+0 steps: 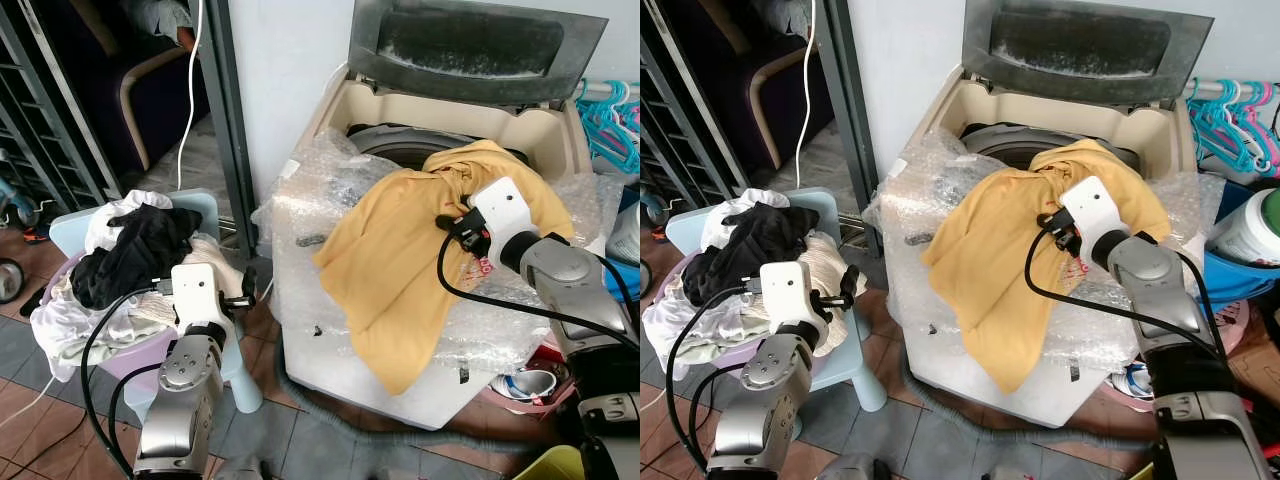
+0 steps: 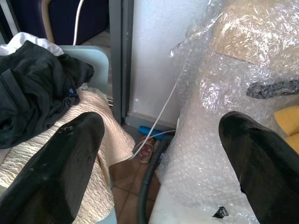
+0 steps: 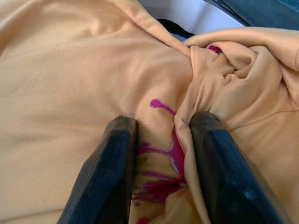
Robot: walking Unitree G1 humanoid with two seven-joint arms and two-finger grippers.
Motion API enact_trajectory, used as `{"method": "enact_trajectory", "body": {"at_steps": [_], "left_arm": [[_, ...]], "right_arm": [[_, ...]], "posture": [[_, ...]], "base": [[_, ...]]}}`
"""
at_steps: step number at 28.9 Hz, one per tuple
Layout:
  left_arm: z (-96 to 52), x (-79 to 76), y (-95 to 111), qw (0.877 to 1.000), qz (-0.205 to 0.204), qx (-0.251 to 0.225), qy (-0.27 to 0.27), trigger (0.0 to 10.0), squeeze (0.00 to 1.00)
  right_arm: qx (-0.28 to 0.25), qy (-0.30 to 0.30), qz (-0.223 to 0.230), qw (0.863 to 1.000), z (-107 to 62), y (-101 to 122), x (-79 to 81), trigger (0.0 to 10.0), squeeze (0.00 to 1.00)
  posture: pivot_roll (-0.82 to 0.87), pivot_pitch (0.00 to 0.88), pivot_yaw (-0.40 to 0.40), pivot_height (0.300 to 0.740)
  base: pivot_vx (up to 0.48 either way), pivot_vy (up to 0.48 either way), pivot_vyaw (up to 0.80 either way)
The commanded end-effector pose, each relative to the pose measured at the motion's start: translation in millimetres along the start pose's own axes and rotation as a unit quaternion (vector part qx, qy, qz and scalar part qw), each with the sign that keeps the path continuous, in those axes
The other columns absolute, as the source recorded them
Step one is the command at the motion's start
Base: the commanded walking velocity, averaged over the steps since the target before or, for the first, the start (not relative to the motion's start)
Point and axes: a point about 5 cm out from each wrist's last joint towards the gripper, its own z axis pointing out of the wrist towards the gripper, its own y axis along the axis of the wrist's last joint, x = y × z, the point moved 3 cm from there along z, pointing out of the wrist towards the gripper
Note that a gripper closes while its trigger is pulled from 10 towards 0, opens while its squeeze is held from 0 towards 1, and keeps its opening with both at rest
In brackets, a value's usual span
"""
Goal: Clothes washing
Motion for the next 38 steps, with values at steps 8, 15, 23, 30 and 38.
{"method": "enact_trajectory", "body": {"at_steps": [8, 15, 23, 30, 38], "left_arm": [[0.6, -1.2, 3.7, 1.000, 0.001, -0.001, 0.000, 10.0, 0.00], [1.4, -1.6, 2.7, 1.000, 0.002, 0.002, 0.002, 10.0, 0.00], [2.5, -1.8, 3.6, 1.000, 0.003, 0.000, 0.004, 10.0, 0.00], [9.3, -6.7, 7.9, 1.000, 0.005, -0.010, 0.000, 10.0, 0.00], [11.5, -7.4, 9.3, 1.000, -0.001, -0.017, 0.011, 10.0, 0.00]], "right_arm": [[0.068, -0.023, 0.048, 0.996, -2.6, -29.4, -8.0, 0.0, 0.00], [0.055, -0.043, 0.049, 0.996, 4.5, -15.9, -13.4, 0.0, 0.00], [0.066, -0.028, 0.042, 0.997, 14.5, -10.6, -8.3, 0.0, 0.00], [-0.077, -0.016, -0.040, 0.996, 42.1, 104.5, -30.9, 0.0, 0.00], [-0.280, -0.184, -0.016, 0.942, 1.5, 251.0, -98.7, 0.0, 0.00]], "posture": [[-0.04, 0.000, -0.002, 0.740], [-0.04, 0.000, 0.005, 0.740], [-0.04, 0.000, -0.001, 0.740], [-0.05, 0.000, 0.000, 0.740], [-0.04, 0.000, -0.022, 0.740]], "base": [[0.000, 0.000, 0.00], [0.000, 0.000, 0.00], [0.000, 0.000, 0.00], [0.000, 0.000, 0.00], [0.000, 0.000, 0.00]]}}
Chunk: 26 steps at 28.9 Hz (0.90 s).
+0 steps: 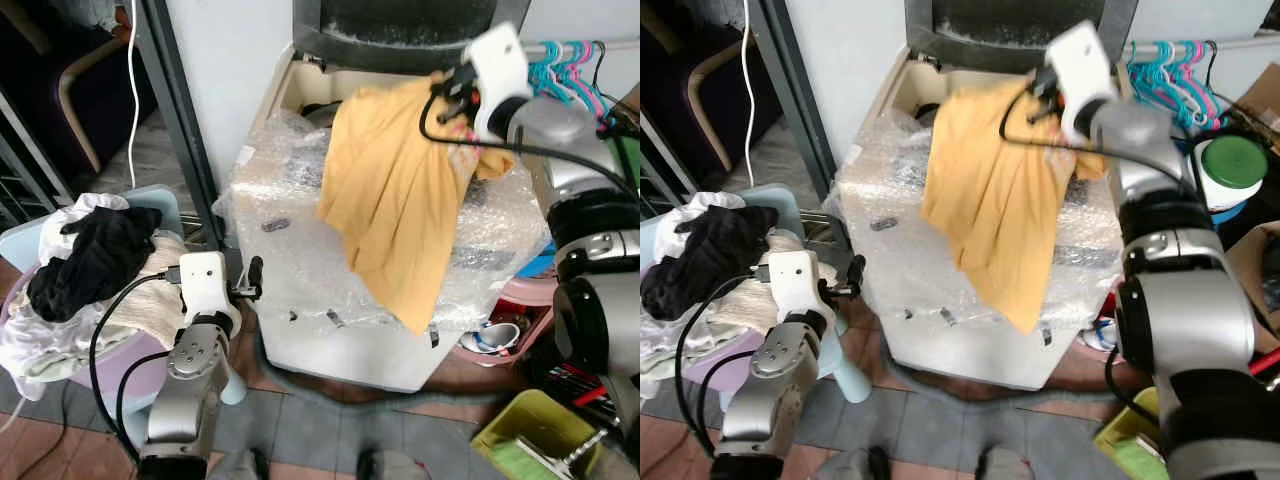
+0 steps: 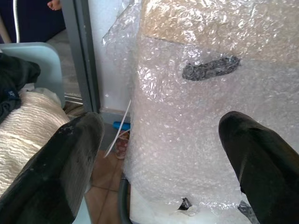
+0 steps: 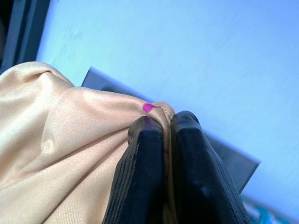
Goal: Clothes washing
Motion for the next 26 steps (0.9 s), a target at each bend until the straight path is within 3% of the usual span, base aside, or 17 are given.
{"method": "enact_trajectory", "body": {"at_steps": [1, 5, 6, 7, 10, 11, 13, 21, 26], "left_arm": [[1.1, 2.7, 0.7, 1.000, -0.005, -0.004, 0.017, 10.0, 0.00], [1.5, 4.8, 1.2, 1.000, -0.007, -0.007, 0.025, 10.0, 0.00], [1.7, 4.6, 0.9, 1.000, -0.007, -0.007, 0.025, 10.0, 0.00], [2.2, 3.2, 0.8, 1.000, -0.007, -0.007, 0.022, 10.0, 0.00], [3.3, 0.4, 0.7, 1.000, -0.006, -0.006, 0.015, 10.0, 0.00], [3.3, 0.4, 0.7, 1.000, -0.006, -0.006, 0.015, 10.0, 0.00], [4.5, -1.0, 0.8, 1.000, -0.003, -0.006, 0.009, 10.0, 0.00], [4.3, -1.9, 0.0, 1.000, -0.004, -0.006, 0.007, 10.0, 0.00], [1.5, 0.8, -1.7, 1.000, -0.007, -0.004, 0.015, 10.0, 0.00]], "right_arm": [[-0.033, -0.071, 0.017, 0.997, -3.8, 9.6, -21.8, 0.0, 0.00], [-0.023, -0.096, 0.007, 0.995, -7.9, -2.6, -25.4, 0.1, 0.00], [0.008, -0.079, -0.014, 0.997, -10.6, -22.9, -16.8, 10.0, 0.51], [0.060, -0.044, -0.024, 0.997, -15.7, -53.5, -2.5, 10.0, 1.00], [0.184, 0.052, -0.042, 0.981, -36.5, -120.1, 31.9, 10.0, 1.00], [0.184, 0.052, -0.042, 0.981, -36.5, -120.1, 31.9, 10.0, 1.00], [0.189, 0.128, -0.049, 0.972, -50.1, -139.6, 52.5, 10.0, 1.00], [0.104, 0.119, -0.019, 0.987, -46.5, -116.9, 47.9, 10.0, 1.00], [0.029, 0.150, -0.025, 0.988, -62.0, -111.5, 74.3, 10.0, 1.00]], "posture": [[-0.04, 0.000, -0.025, 0.740], [-0.04, 0.000, -0.025, 0.740], [-0.04, 0.000, -0.025, 0.740], [-0.04, 0.000, -0.019, 0.740], [-0.05, 0.000, -0.009, 0.740], [-0.05, 0.000, -0.009, 0.740], [-0.06, 0.000, 0.000, 0.740], [-0.07, 0.000, 0.009, 0.740], [-0.06, 0.000, 0.000, 0.740]], "base": [[0.000, 0.000, 0.00], [0.000, 0.000, 0.00], [0.000, 0.000, 0.00], [0.000, 0.000, 0.00], [0.000, 0.000, 0.00], [0.000, 0.000, 0.00], [0.000, 0.000, 0.00], [0.000, 0.000, 0.00], [0.000, 0.000, 0.00]]}}
